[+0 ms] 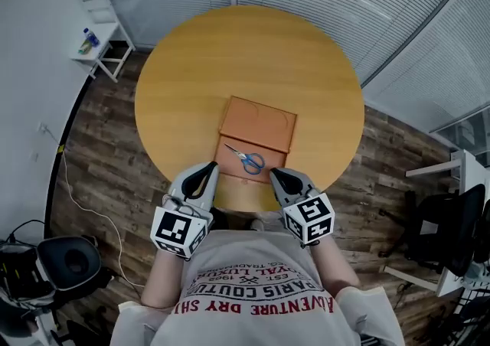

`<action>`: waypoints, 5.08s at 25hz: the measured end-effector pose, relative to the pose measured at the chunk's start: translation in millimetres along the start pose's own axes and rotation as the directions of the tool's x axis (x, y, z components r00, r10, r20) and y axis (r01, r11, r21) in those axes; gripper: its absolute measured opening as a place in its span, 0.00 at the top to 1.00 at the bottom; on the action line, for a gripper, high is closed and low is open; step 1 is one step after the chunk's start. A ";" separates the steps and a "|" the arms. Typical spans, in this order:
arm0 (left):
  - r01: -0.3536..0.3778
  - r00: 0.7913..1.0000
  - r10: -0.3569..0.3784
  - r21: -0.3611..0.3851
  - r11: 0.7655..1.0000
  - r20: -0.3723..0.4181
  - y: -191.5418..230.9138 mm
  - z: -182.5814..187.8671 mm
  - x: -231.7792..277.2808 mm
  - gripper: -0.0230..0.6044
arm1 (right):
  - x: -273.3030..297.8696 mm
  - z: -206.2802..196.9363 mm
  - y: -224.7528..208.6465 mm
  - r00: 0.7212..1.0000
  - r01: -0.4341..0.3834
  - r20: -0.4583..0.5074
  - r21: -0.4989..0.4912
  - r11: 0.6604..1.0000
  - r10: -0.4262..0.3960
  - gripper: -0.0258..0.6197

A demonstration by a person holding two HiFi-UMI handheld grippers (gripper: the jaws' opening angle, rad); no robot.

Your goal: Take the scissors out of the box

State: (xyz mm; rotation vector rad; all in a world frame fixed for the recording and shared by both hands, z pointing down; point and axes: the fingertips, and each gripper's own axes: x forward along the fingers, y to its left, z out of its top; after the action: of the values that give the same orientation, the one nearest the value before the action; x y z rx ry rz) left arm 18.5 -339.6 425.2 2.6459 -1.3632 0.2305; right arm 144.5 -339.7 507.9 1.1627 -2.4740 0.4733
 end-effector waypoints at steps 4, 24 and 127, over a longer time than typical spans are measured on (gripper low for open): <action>0.069 0.998 -0.069 0.007 0.998 -0.009 24.1 0.2 15.5 0.95 | 27.0 -6.4 -0.4 0.998 0.045 -0.055 0.017 0.999 -0.044 0.95; 0.181 0.980 -0.185 -0.057 0.982 -0.077 93.3 -31.3 51.8 0.95 | 130.6 -127.3 -22.8 0.730 -0.079 -0.670 -0.280 0.957 -0.136 0.81; 0.134 0.988 -0.139 0.073 0.988 0.067 45.3 53.2 65.5 0.95 | -19.4 103.7 -51.1 0.895 0.306 0.301 0.120 0.944 -0.329 0.82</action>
State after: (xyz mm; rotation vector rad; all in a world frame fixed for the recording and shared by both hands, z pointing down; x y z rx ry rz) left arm 22.6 -428.5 389.9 2.8163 -1.2077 0.1688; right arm 177.1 -403.8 415.4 1.7582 -2.4644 0.2973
